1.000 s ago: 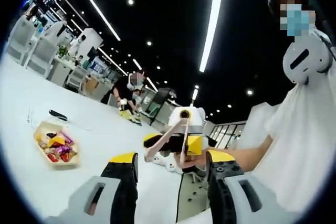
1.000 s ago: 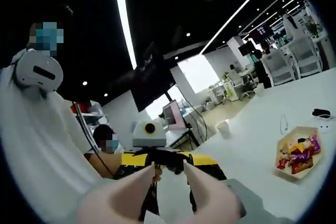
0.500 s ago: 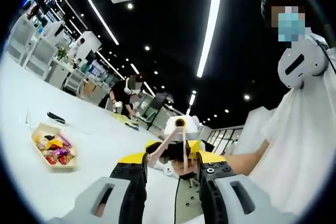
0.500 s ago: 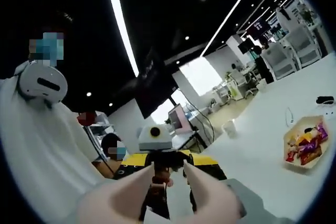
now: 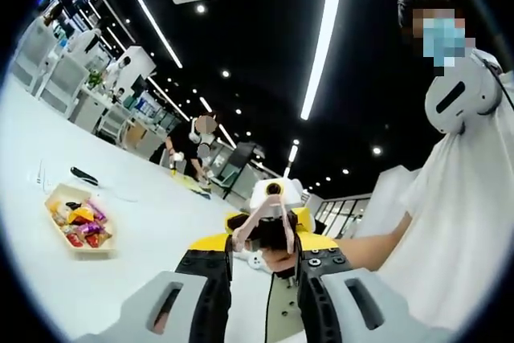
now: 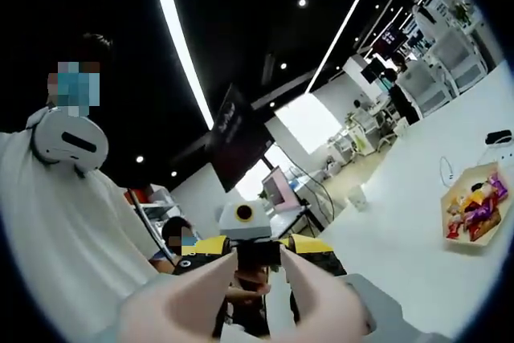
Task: Place the target food into the container with the food tongs after gripping and lifting it, then release it inside without dropping or visibly crushing the food.
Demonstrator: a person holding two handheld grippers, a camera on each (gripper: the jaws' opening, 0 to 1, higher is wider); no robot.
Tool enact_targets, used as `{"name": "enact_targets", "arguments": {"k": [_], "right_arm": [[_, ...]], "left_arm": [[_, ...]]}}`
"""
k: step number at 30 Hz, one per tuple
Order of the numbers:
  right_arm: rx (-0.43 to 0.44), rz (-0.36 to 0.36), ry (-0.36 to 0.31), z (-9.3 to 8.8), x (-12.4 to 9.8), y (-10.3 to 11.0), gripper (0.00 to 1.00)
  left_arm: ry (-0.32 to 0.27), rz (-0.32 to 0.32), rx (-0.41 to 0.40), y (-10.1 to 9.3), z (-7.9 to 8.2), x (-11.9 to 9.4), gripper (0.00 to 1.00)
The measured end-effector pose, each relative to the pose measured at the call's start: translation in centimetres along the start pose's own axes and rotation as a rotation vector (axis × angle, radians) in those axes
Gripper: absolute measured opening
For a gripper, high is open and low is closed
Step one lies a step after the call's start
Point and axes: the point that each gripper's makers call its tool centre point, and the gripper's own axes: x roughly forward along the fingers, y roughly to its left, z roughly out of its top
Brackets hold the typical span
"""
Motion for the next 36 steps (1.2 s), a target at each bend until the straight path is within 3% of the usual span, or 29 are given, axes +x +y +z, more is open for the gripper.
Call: {"name": "enact_targets", "arguments": {"k": [12, 18, 20, 24, 36], "right_arm": [[-0.005, -0.002, 0.122, -1.6, -0.6, -0.8, 0.25], [0.026, -0.015, 0.164, -2.3, -1.2, -1.4, 0.25], [0.032, -0.019, 0.224, -3.0, -1.9, -1.6, 0.24], [0.031, -0.030, 0.272, -3.7, -2.2, -1.8, 0.24], [0.066, -0.058, 0.317, -5.7, -2.6, -4.2, 0.25]], "left_arm": [[0.035, 0.019, 0.016, 0.3, -1.0, -0.9, 0.21], [0.023, 0.030, -0.019, 0.8, -1.7, -1.2, 0.21], [0.014, 0.031, -0.031, 0.9, -1.8, -1.2, 0.21], [0.028, 0.031, -0.039, 1.2, -2.7, -1.2, 0.21], [0.083, 0.054, -0.020, 3.3, -3.8, -2.4, 0.21]]}}
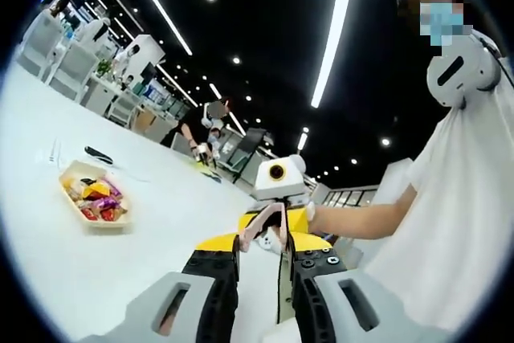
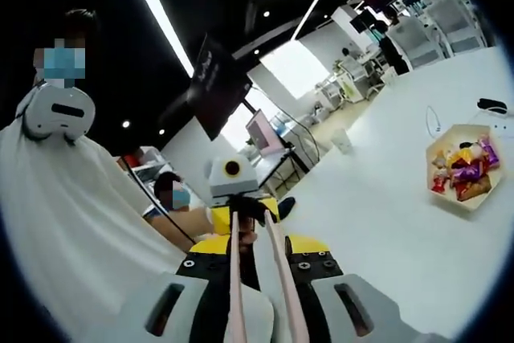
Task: Place the target food into the container with the food tongs after gripping and lifting it, then release it inside without dropping or visibly crushing the food.
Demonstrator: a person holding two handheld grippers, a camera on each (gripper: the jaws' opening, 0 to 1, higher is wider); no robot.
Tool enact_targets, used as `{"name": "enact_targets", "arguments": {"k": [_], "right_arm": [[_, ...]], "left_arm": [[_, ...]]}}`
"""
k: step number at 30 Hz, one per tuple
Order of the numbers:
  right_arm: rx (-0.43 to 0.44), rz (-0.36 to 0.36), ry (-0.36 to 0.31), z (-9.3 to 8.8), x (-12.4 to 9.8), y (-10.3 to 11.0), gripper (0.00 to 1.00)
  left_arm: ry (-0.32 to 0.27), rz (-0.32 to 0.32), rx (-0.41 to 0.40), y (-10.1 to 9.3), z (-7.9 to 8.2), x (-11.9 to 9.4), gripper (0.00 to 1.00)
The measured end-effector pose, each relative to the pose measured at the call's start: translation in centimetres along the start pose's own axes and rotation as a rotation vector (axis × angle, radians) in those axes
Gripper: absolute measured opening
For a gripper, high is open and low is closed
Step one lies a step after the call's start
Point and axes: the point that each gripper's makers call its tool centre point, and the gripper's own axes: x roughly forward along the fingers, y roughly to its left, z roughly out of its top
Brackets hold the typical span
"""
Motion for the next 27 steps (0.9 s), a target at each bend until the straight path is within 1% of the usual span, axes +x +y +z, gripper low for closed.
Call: {"name": "enact_targets", "arguments": {"k": [2, 3, 4, 6, 7, 8, 10, 11, 12, 13, 14, 15, 16, 17, 18, 19, 22, 25, 26, 27], "right_arm": [[0.005, -0.012, 0.018, -0.4, 0.0, -0.6, 0.25], [0.006, -0.012, 0.023, -0.5, 0.0, -0.8, 0.25], [0.004, -0.015, 0.043, -0.8, 0.0, -1.2, 0.25], [-0.022, -0.023, 0.067, -1.3, 0.0, -1.9, 0.25], [-0.026, -0.026, 0.074, -1.5, 0.0, -2.2, 0.25], [-0.034, -0.029, 0.089, -1.7, 0.0, -2.4, 0.26], [-0.058, -0.035, 0.101, -1.7, 0.0, -2.6, 0.25], [-0.090, -0.037, 0.112, -1.8, -0.1, -2.7, 0.25], [-0.125, -0.041, 0.124, -1.7, -0.3, -3.0, 0.25], [-0.135, -0.046, 0.132, -1.6, -0.5, -3.2, 0.25], [-0.156, -0.055, 0.148, -1.6, -0.8, -3.6, 0.25], [-0.205, -0.078, 0.167, -1.4, -1.4, -4.4, 0.25], [-0.266, -0.109, 0.182, -1.2, -1.8, -5.3, 0.25], [-0.281, -0.115, 0.186, -1.1, -1.9, -5.5, 0.25], [-0.325, -0.125, 0.201, -1.1, -2.2, -5.9, 0.25], [-0.344, -0.138, 0.201, -0.8, -2.4, -6.4, 0.24], [-0.360, -0.156, 0.217, -0.9, -2.9, -7.5, 0.24], [-0.433, -0.196, 0.276, -1.6, -3.2, -9.0, 0.23], [-0.444, -0.214, 0.286, -1.8, -3.3, -9.4, 0.22], [-0.458, -0.231, 0.299, -2.0, -3.3, -10.0, 0.22]], "left_arm": [[0.014, 0.002, 0.011, 0.4, -0.2, -0.1, 0.21], [0.031, 0.006, 0.004, 0.8, -0.5, -0.1, 0.21], [0.049, 0.010, 0.008, 1.0, -0.7, -0.1, 0.21], [0.093, 0.024, 0.070, 1.6, -1.1, -0.3, 0.21], [0.111, 0.029, 0.085, 1.8, -1.3, -0.3, 0.21], [0.141, 0.037, 0.111, 2.0, -1.5, -0.3, 0.21], [0.162, 0.032, 0.176, 2.4, -1.6, -0.1, 0.21], [0.176, 0.028, 0.192, 2.5, -1.6, 0.0, 0.21], [0.193, 0.023, 0.189, 2.7, -1.6, 0.6, 0.22], [0.201, 0.024, 0.200, 2.9, -1.6, 0.9, 0.22], [0.219, 0.033, 0.225, 3.3, -1.6, 1.4, 0.22], [0.241, 0.048, 0.264, 3.8, -1.7, 1.7, 0.22], [0.270, 0.078, 0.324, 4.5, -1.7, 2.1, 0.23], [0.275, 0.084, 0.335, 4.7, -1.6, 2.2, 0.23], [0.291, 0.098, 0.362, 5.3, -1.5, 2.5, 0.23], [0.306, 0.114, 0.386, 5.9, -1.4, 2.9, 0.23], [0.320, 0.137, 0.406, 6.8, -1.4, 3.7, 0.23], [0.370, 0.184, 0.446, 8.3, -1.9, 3.8, 0.23], [0.376, 0.195, 0.450, 8.5, -2.0, 3.7, 0.22], [0.368, 0.201, 0.455, 8.8, -1.9, 4.0, 0.22]]}}
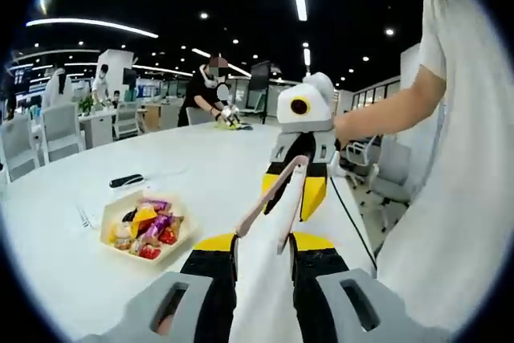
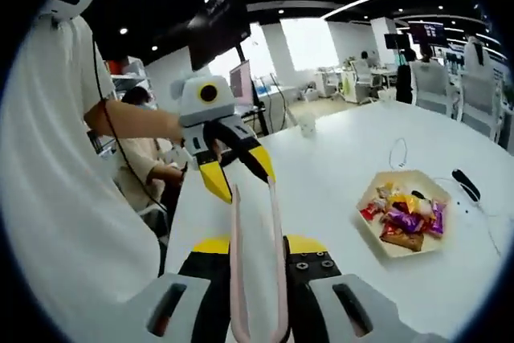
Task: Place the target food into the container with the food tongs after gripping and lifting it, then release it inside without dropping or visibly crushing the food.
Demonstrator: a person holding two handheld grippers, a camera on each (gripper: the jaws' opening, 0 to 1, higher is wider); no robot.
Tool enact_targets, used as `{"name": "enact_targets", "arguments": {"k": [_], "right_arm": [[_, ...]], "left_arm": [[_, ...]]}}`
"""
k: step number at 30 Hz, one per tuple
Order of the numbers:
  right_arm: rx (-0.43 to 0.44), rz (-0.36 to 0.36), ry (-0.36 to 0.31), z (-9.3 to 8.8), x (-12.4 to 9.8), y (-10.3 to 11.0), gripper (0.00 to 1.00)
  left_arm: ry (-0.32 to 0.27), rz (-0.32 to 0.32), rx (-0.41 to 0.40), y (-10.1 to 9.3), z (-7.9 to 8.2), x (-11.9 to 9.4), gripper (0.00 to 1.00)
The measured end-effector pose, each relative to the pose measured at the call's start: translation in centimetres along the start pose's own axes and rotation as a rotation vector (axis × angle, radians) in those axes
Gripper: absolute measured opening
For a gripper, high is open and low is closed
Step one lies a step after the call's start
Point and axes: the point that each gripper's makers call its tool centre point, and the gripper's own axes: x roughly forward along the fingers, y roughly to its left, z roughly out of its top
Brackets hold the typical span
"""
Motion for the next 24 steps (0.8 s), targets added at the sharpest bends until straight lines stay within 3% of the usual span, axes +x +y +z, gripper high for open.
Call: {"name": "enact_targets", "arguments": {"k": [5, 14, 16, 19, 24], "right_arm": [[-0.001, 0.005, -0.002, -0.8, 0.5, -0.9, 0.22], [-0.034, 0.052, 0.030, -2.1, 1.2, -1.6, 0.22], [-0.042, 0.062, 0.019, -2.0, 1.3, -1.7, 0.22], [-0.052, 0.057, -0.002, -1.6, 1.4, -2.3, 0.22], [-0.034, 0.073, -0.032, -1.8, 1.5, -2.5, 0.22]], "left_arm": [[0.040, 0.006, 0.013, 0.8, -1.2, 0.8, 0.22], [0.120, -0.037, 0.003, 1.5, -3.6, 1.7, 0.26], [0.121, -0.045, -0.036, 1.6, -3.7, 1.7, 0.26], [0.123, -0.044, 0.000, 2.3, -3.2, 1.8, 0.27], [0.162, -0.104, 0.029, 2.4, -3.3, 1.7, 0.29]]}}
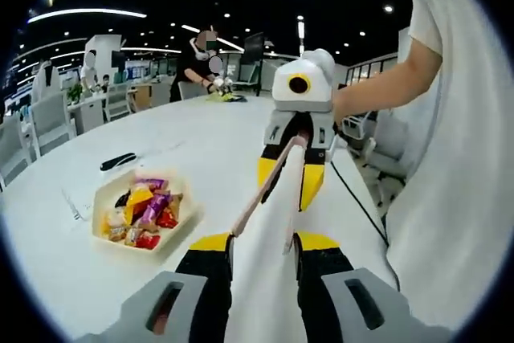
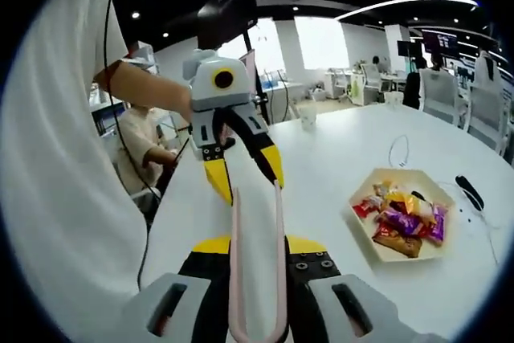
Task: Place the target food into the container with the food tongs after gripping and lifting it, then release it inside without dropping or visibly crushing the food.
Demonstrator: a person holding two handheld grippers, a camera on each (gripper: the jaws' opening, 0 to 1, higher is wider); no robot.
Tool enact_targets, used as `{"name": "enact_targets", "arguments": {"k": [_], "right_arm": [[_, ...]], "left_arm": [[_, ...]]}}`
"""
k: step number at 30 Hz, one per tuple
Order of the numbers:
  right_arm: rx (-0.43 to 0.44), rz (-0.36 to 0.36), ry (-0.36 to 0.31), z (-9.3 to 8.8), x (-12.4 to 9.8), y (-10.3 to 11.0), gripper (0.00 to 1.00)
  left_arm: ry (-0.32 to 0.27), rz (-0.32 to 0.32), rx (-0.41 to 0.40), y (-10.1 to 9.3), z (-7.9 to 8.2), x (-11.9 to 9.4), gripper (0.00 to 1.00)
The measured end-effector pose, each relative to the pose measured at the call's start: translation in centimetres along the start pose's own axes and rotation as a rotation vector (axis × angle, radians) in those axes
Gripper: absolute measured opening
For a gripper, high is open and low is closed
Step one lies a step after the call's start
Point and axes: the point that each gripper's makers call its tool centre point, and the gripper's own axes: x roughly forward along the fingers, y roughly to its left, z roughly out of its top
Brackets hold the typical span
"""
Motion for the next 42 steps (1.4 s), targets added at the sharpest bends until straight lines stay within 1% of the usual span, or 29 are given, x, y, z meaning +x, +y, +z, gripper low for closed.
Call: {"name": "enact_targets", "arguments": {"k": [2, 3, 4, 5, 6, 7, 8, 9, 11, 12, 13, 14, 16, 17, 18, 21, 23, 26, 29, 30, 32, 34, 37, 38, 39, 40, 42], "right_arm": [[-0.020, 0.020, -0.026, 0.1, 0.3, 0.3, 0.22], [-0.022, 0.018, -0.027, 0.2, 0.4, 0.2, 0.22], [-0.023, 0.022, -0.034, 0.4, 0.6, 0.2, 0.22], [-0.024, 0.026, -0.036, 0.6, 0.8, 0.3, 0.22], [-0.023, 0.026, -0.008, 0.1, 0.9, 0.3, 0.22], [-0.034, 0.023, -0.003, -0.2, 1.1, 0.2, 0.22], [-0.030, 0.023, -0.002, -0.4, 1.2, 0.1, 0.22], [-0.003, 0.023, 0.000, -0.7, 1.2, 0.0, 0.22], [0.017, 0.005, -0.005, -1.2, 1.3, -0.8, 0.22], [0.025, -0.007, -0.015, -1.3, 1.4, -1.2, 0.22], [0.014, -0.025, -0.016, -1.6, 1.4, -1.5, 0.22], [-0.001, -0.062, 0.010, -2.3, 1.5, -2.2, 0.22], [0.016, -0.074, 0.022, -3.1, 1.7, -2.4, 0.22], [0.014, -0.108, 0.032, -3.7, 1.7, -3.1, 0.23], [0.015, -0.126, 0.044, -4.1, 1.7, -3.5, 0.23], [0.032, -0.157, 0.044, -4.6, 1.9, -4.3, 0.25], [0.039, -0.187, 0.061, -5.3, 2.0, -5.0, 0.26], [0.057, -0.238, 0.098, -6.8, 1.9, -6.4, 0.26], [0.111, -0.260, 0.106, -7.6, 1.8, -7.4, 0.24], [0.137, -0.254, 0.098, -7.6, 2.0, -7.5, 0.24], [0.128, -0.267, 0.111, -7.7, 2.3, -8.2, 0.24], [0.102, -0.281, 0.148, -8.1, 2.7, -8.8, 0.24], [0.116, -0.276, 0.179, -9.1, 3.1, -9.0, 0.24], [0.150, -0.282, 0.181, -9.5, 3.1, -8.8, 0.24], [0.066, -0.279, 0.155, -8.8, 3.2, -9.0, 0.24], [0.057, -0.284, 0.168, -8.9, 3.1, -8.9, 0.24], [0.034, -0.280, 0.179, -8.4, 3.4, -8.9, 0.24]], "left_arm": [[-0.010, -0.032, 0.020, -0.3, 0.3, 0.2, 0.30], [-0.013, -0.036, 0.027, -0.3, 0.4, 0.3, 0.31], [-0.018, -0.037, 0.026, -0.2, 0.5, 0.8, 0.32], [-0.019, -0.063, 0.002, -0.6, 0.5, 1.0, 0.31], [0.027, -0.066, 0.016, -0.4, -0.3, 1.1, 0.30], [0.024, -0.061, 0.028, -0.3, -0.3, 1.3, 0.29], [0.034, -0.068, 0.010, -0.3, -0.7, 1.4, 0.28], [0.033, -0.068, 0.003, -0.1, -0.8, 1.5, 0.27], [0.028, -0.055, -0.011, 0.4, -0.9, 1.6, 0.24], [0.032, -0.050, -0.009, 0.5, -1.0, 1.7, 0.23], [0.037, -0.035, 0.004, 0.8, -1.2, 2.0, 0.21], [0.045, -0.027, 0.015, 1.1, -1.4, 2.2, 0.20], [0.060, -0.022, 0.029, 1.3, -1.8, 2.7, 0.19], [0.071, -0.019, 0.033, 1.6, -2.1, 3.0, 0.19], [0.078, -0.014, 0.035, 1.8, -2.3, 3.1, 0.19], [0.090, -0.010, 0.034, 2.5, -2.8, 3.5, 0.20], [0.105, -0.007, 0.031, 3.0, -3.5, 3.8, 0.20], [0.131, 0.010, 0.030, 3.8, -4.6, 4.1, 0.21], [0.150, 0.034, 0.017, 4.7, -5.4, 4.0, 0.21], [0.139, 0.042, 0.008, 5.1, -5.4, 4.0, 0.21], [0.143, 0.050, -0.014, 5.7, -5.8, 4.2, 0.21], [0.160, 0.049, -0.015, 6.2, -6.5, 4.7, 0.21], [0.192, 0.037, -0.011, 6.5, -7.5, 5.3, 0.23], [0.207, 0.033, -0.008, 6.5, -7.9, 5.4, 0.23], [0.215, 0.037, -0.010, 6.7, -8.1, 5.3, 0.23], [0.214, 0.039, -0.016, 6.8, -8.2, 5.2, 0.24], [0.214, 0.033, -0.022, 6.6, -8.5, 5.1, 0.25]]}}
